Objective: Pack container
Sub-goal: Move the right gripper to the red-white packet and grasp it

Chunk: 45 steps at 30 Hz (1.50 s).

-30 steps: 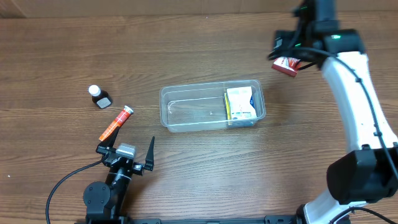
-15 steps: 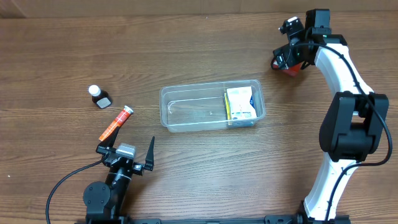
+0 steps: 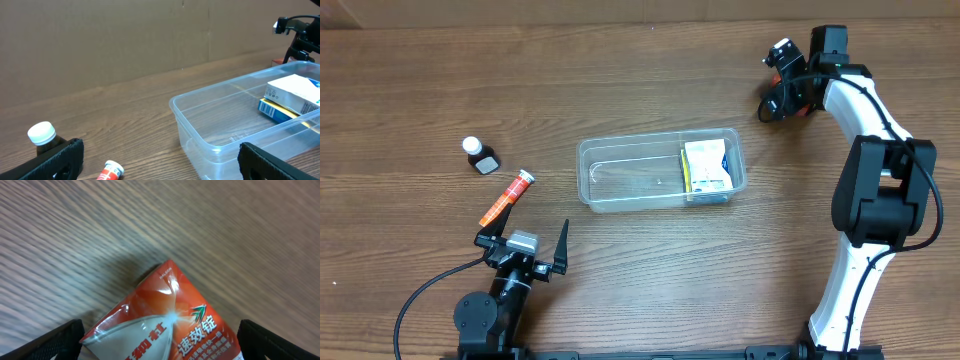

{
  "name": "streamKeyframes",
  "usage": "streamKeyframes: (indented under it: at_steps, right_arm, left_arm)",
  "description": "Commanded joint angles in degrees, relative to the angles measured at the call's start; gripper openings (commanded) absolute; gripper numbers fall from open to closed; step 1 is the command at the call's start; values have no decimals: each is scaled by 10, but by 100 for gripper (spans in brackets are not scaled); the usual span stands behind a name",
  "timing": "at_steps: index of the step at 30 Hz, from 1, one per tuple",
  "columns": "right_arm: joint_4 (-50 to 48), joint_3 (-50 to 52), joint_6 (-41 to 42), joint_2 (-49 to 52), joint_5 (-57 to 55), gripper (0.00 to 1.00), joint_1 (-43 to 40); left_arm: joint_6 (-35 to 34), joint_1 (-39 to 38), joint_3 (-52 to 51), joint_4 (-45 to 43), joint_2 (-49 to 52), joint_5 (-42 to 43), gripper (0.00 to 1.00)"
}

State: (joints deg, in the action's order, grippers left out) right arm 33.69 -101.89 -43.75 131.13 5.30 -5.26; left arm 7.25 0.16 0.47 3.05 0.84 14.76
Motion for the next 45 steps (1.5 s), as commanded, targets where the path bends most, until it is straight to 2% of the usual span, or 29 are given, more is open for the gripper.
streamKeyframes:
  at_steps: [1,9,13,19,28,42,45]
  right_arm:
    - [-24,-8,-32,10,-8,100,-3]
    - [-49,-8,-23,17,-12,100,-28]
    - [-70,-8,36,17,-11,100,-55]
    - [-68,-8,161,17,-12,100,-77]
    - [-70,-6,446,19,-23,94,-77]
    - [-97,-6,448,54,-56,95,-77]
    - [-114,-6,410,54,-64,99,-77]
  left_arm:
    - [5,6,-2,-1,-6,-3,100]
    - [5,6,-2,-1,-6,-3,100]
    - [5,6,-2,-1,-6,-3,100]
    - [5,6,-2,-1,-6,-3,100]
    - [5,6,-2,-1,-6,-3,100]
    - [5,6,-2,-1,-6,-3,100]
    - [5,6,-2,-1,-6,-3,100]
